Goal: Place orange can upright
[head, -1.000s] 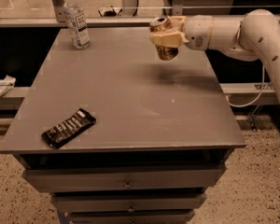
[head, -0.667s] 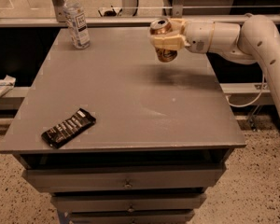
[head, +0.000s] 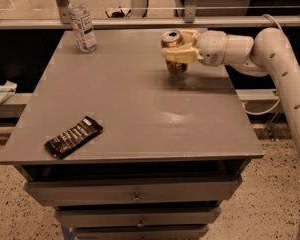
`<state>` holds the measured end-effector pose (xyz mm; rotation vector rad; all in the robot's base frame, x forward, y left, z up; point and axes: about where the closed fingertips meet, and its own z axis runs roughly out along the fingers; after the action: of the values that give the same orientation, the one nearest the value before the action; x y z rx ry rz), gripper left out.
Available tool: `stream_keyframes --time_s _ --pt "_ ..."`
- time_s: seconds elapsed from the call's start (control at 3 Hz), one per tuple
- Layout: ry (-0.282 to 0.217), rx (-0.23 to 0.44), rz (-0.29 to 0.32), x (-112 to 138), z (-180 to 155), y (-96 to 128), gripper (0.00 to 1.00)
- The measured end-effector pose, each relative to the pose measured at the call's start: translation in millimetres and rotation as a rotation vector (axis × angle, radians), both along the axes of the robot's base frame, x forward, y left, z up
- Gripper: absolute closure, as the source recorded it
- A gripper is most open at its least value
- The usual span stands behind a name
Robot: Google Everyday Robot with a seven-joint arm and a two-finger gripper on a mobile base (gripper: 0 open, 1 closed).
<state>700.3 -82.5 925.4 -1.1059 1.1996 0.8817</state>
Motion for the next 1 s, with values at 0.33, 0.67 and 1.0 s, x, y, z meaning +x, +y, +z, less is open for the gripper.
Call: stream_keyframes --time_s 0.33,0.67,1.0 --pt "0.013 0.034 0.018 0.5 -11.6 -2.3 1.0" --pt "0.048 0.079 0.014 2.8 -21.8 -6.9 1.0" --pt "0.07 0.094 0.01 4.3 -25.2 -9.1 0.77"
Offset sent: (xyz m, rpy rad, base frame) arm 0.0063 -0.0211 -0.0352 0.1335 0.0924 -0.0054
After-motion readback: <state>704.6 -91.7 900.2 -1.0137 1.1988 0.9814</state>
